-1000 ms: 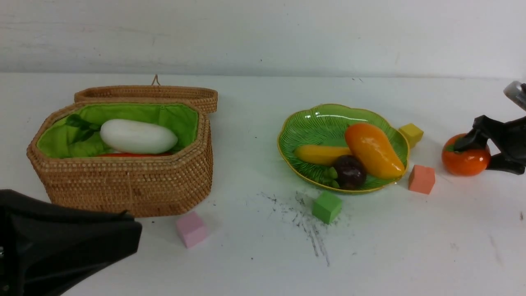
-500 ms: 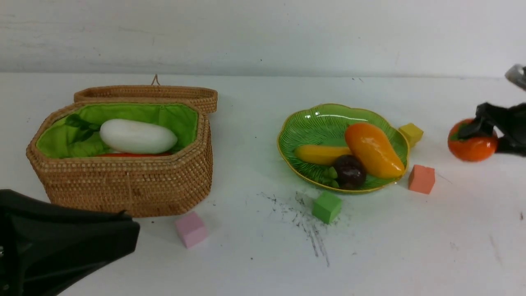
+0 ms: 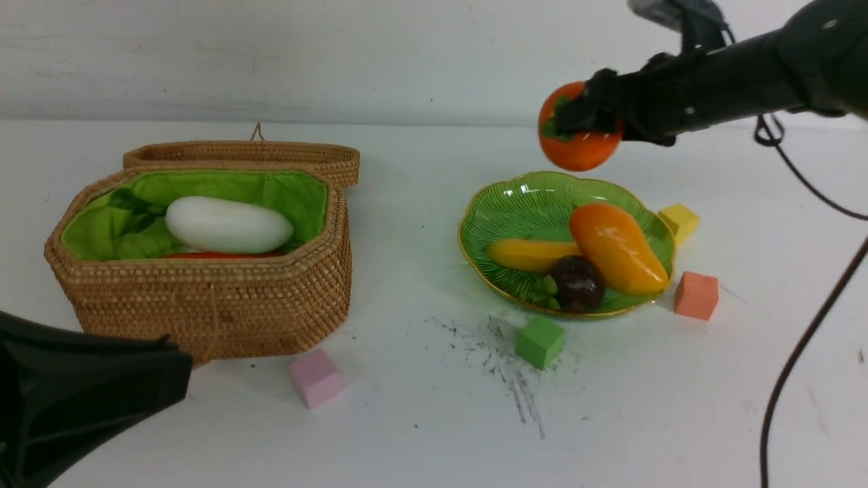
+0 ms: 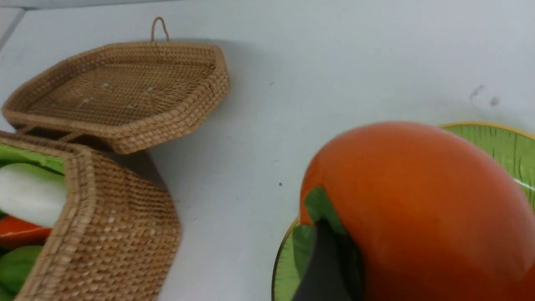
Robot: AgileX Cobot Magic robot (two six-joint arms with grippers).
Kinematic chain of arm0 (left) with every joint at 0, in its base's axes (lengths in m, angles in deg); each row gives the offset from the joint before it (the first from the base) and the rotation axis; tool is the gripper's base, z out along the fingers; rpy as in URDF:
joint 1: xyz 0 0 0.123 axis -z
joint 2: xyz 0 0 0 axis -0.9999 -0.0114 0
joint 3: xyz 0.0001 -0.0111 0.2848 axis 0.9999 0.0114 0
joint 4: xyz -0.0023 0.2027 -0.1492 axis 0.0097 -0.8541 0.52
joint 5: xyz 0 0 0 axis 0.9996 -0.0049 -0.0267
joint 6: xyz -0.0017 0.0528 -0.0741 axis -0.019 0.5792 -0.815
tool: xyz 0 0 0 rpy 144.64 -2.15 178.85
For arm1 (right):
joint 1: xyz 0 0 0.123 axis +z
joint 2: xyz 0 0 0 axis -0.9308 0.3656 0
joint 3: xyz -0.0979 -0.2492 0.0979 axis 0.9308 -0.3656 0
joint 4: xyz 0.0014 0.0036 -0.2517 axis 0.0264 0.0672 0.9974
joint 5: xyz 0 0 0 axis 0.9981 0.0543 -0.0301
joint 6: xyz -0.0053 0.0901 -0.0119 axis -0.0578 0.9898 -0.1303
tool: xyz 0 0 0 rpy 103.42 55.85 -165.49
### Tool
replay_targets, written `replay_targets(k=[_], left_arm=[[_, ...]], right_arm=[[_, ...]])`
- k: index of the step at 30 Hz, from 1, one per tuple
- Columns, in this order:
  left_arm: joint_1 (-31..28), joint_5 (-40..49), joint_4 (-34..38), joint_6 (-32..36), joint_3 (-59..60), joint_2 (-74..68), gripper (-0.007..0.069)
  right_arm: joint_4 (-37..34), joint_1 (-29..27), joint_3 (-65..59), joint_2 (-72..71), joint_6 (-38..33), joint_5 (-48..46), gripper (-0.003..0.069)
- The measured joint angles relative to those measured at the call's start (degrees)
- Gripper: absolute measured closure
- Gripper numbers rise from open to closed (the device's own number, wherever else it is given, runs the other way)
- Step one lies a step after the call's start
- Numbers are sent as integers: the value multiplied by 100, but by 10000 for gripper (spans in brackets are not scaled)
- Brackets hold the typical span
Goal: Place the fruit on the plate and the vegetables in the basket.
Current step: Grab a tomato with your right arm and place it on the plate on the right.
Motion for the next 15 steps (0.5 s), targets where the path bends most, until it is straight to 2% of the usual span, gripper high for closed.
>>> replay_targets(k=[4,15], left_arm=[[0,123,-11,0,0,0,600],[0,259,-11,60,0,0,599]], right_arm=[[30,222,0,365,-17,630,144],[270,250,-5,705,-41,1205,128]])
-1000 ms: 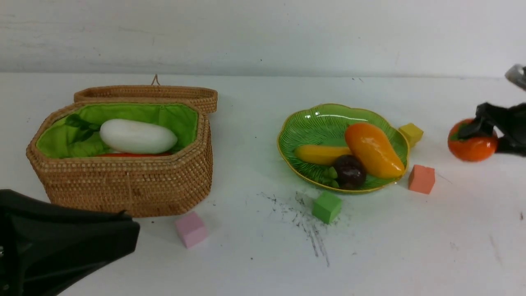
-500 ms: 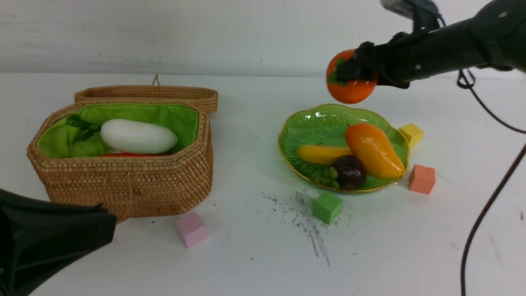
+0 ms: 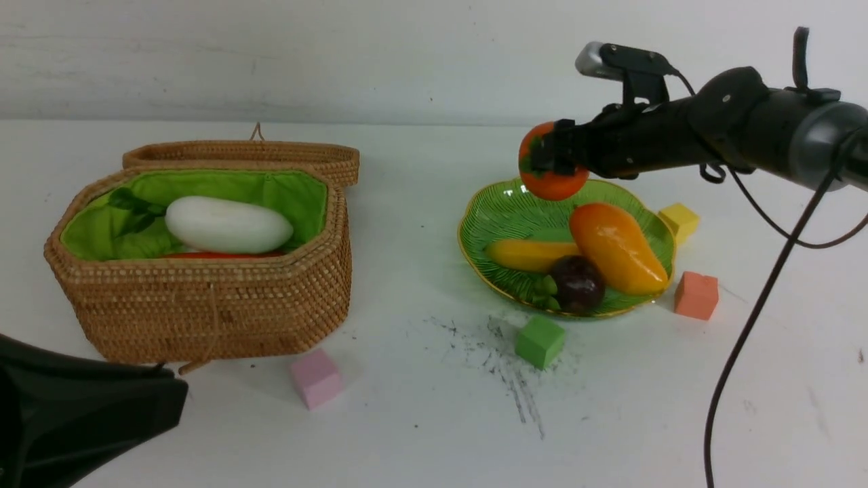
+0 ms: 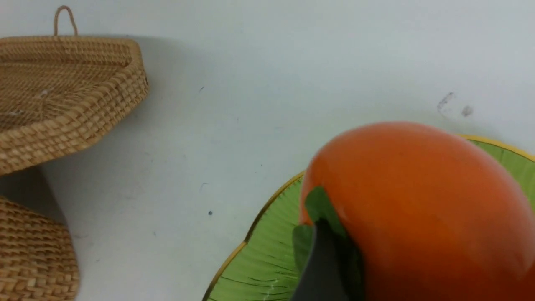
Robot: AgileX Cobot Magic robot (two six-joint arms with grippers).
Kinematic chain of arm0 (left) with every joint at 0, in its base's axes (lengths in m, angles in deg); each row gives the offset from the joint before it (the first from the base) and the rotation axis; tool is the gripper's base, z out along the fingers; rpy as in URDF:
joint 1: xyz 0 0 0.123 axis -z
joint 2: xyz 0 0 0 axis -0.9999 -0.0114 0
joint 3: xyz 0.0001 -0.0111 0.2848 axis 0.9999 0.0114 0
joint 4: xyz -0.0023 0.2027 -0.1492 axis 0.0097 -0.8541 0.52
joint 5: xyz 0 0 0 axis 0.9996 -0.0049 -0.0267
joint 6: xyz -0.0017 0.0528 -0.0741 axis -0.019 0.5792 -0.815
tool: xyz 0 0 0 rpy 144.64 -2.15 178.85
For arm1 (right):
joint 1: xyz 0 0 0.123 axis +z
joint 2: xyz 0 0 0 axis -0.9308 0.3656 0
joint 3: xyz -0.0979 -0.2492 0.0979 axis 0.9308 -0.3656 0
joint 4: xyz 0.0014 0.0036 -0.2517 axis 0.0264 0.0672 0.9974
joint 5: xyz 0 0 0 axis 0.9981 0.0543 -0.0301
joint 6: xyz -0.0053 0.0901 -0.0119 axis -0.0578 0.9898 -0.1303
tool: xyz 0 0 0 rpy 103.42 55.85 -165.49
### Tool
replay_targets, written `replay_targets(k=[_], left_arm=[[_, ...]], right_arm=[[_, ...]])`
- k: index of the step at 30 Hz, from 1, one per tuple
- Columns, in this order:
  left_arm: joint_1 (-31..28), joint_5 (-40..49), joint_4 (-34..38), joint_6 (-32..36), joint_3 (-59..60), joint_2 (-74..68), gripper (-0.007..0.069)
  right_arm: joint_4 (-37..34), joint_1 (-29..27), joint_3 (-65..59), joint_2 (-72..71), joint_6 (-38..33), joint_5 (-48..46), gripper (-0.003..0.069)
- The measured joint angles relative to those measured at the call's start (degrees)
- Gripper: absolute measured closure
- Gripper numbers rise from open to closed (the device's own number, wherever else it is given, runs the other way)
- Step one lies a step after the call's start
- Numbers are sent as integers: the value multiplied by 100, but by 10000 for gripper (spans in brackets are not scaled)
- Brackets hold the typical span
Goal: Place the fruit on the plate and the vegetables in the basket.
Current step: Grab a tomato with your right arm and place it on the plate on the right.
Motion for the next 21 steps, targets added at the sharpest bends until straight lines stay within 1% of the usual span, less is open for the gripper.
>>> replay_targets(k=[3,10,12,13,16,21], left_arm=[[0,-2,0,0,0,0,598],[0,10,0,27,0,0,596],[0,-1,0,42,0,0,596],[0,-8,0,42,0,0,596],[0,-14,0,46,0,0,596],[0,-64,0,46,0,0,596]], right_arm=[[56,0,0,0,0,145,125],[308,0,0,0,0,152,111],[408,0,0,0,0,152,78],[409,0,0,0,0,152,78],[448,0,0,0,0,147,46],[459,0,0,-49,0,26,53]])
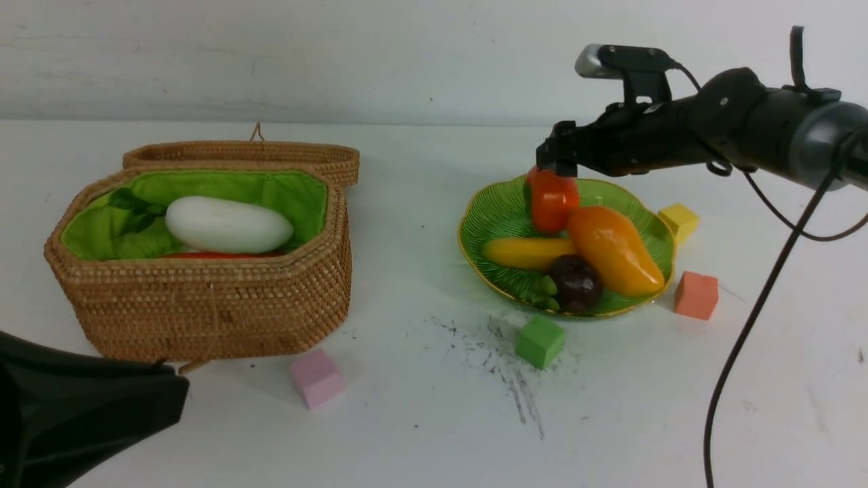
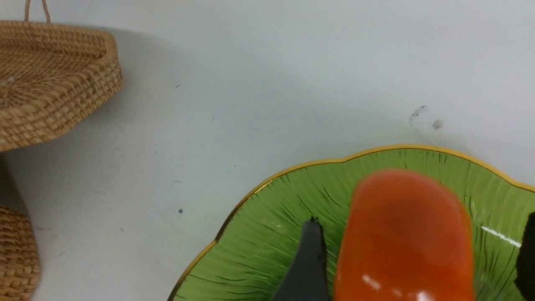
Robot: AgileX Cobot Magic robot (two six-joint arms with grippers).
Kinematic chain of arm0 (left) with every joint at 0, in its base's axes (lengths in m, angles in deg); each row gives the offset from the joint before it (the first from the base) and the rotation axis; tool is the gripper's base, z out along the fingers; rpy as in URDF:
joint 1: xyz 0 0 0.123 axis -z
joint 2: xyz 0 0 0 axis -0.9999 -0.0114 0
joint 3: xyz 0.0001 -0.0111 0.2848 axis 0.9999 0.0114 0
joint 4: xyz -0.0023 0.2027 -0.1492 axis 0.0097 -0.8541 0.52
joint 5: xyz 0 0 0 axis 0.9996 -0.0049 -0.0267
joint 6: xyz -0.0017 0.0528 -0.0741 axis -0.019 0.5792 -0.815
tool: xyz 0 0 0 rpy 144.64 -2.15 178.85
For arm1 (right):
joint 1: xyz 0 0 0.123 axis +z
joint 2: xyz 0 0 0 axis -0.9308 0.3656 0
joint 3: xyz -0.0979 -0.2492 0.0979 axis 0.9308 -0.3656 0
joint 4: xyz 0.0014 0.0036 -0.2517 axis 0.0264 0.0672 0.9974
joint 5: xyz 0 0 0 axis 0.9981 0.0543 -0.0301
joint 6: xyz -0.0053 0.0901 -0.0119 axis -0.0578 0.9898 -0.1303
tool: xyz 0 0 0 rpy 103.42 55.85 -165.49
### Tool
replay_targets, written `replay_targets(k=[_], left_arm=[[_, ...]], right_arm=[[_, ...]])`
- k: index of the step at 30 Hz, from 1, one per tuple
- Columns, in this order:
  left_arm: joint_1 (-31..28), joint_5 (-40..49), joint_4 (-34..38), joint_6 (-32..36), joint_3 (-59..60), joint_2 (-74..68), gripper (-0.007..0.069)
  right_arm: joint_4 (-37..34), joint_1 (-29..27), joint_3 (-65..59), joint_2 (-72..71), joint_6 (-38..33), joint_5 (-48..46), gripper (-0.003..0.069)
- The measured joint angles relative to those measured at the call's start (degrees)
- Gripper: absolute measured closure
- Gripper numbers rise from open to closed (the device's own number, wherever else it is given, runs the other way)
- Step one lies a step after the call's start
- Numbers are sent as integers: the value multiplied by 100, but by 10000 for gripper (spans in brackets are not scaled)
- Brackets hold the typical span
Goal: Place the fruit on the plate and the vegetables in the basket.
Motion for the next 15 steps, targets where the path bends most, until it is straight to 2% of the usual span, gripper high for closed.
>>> replay_targets(k=[3,6,9,11,12,13,14,15], left_arm=[[0,-52,-55,0,0,0,596],[0,-335,-270,0,0,0,600],[0,-597,-387,0,0,17,631],[0,-655,-410,0,0,62,638],[0,-705,-410,0,0,170,638],[0,-769,-414,0,33,314,638],[0,-769,-414,0,33,314,638],[0,-925,-408,0,159,610,638]], right_arm=[[69,0,0,-181,0,-297,84],[288,-51,5,-811,110,-1137,192],[525,-195,11,-1571,473,-2222,327],[709,-258,16,-1828,658,-2600,396],[1032,-365,15,-2313,973,-3242,489],[1273,-405,15,-2492,1160,-3541,543],[1327,-405,15,-2536,1160,-3596,553],[1792,-437,-14,-2875,1485,-3924,622]])
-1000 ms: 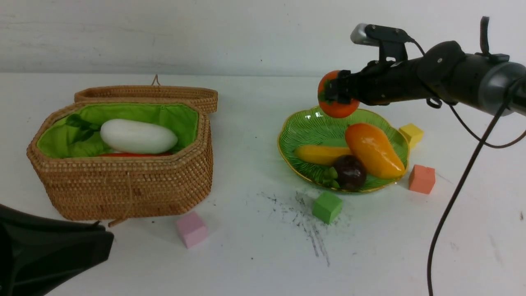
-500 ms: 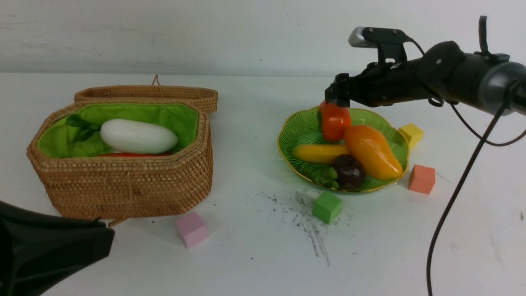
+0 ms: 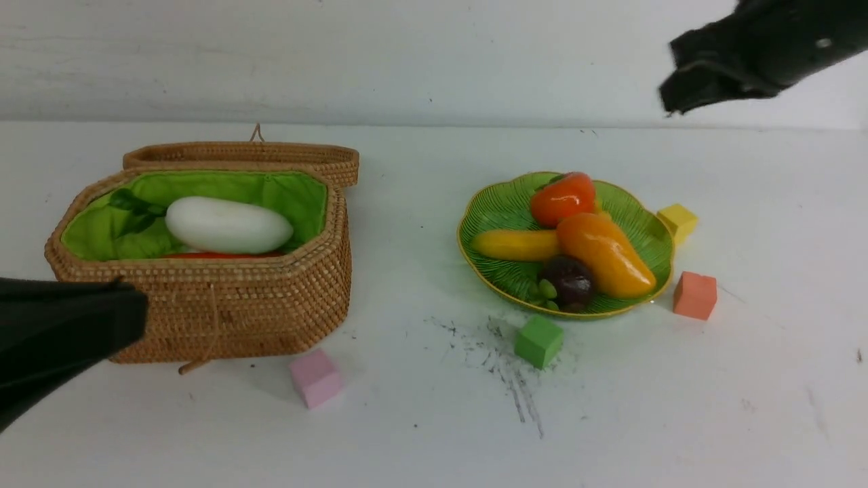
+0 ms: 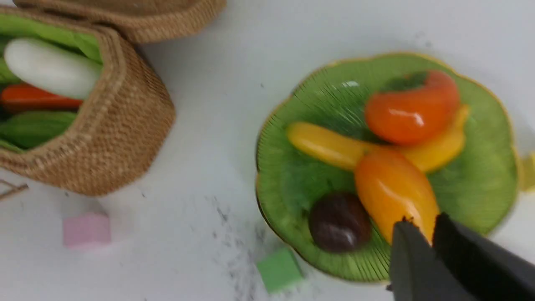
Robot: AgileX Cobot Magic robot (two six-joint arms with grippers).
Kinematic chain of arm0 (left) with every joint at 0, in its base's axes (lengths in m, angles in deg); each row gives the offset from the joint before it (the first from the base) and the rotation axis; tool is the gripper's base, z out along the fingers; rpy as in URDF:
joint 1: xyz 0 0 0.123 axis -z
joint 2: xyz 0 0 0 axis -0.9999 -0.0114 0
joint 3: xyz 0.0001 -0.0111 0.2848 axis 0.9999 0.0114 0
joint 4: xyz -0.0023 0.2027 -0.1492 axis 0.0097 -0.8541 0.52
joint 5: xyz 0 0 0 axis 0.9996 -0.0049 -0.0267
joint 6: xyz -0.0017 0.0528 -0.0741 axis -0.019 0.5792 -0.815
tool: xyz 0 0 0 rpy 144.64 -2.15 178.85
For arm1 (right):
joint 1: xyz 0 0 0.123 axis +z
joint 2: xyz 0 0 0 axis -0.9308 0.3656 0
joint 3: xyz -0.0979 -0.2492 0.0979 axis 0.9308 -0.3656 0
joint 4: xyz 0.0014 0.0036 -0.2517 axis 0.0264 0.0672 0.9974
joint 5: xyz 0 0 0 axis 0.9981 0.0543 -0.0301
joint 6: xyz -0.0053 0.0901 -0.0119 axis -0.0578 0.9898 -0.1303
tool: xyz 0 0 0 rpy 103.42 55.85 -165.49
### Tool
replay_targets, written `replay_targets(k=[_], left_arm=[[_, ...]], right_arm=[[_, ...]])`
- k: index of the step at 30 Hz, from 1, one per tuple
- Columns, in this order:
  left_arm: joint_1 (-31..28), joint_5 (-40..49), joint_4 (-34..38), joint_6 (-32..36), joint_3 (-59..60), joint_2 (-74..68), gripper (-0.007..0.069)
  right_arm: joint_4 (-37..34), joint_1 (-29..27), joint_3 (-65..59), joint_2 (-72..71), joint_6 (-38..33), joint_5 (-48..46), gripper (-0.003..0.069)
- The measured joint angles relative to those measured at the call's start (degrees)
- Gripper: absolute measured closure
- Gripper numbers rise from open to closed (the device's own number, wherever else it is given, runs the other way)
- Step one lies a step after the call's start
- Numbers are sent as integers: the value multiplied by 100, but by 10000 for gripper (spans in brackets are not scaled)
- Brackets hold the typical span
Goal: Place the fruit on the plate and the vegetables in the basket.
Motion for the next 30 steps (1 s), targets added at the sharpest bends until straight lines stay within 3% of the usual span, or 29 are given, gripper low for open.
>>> replay_targets(k=[2,5,14,23,30], left_arm=[[0,-277,73,-37,298,510,638],[0,-759,235,-201,944,1310,638],[0,-2414,436,-471,2780,2519,638],[0,-2565,453,-485,3735,2532,638],[0,-2505,453,-491,4240,2532,638]], right_arm=[[553,-11,-187,-448,408,-280,665],[1044,-11,-795,-1211,816,-442,667],[1307,-11,-3708,-4310,1676,-383,642],[1495,-11,-5903,-7233,1997,408,628],[1616,-11,-7016,-8250,1999,1461,603]])
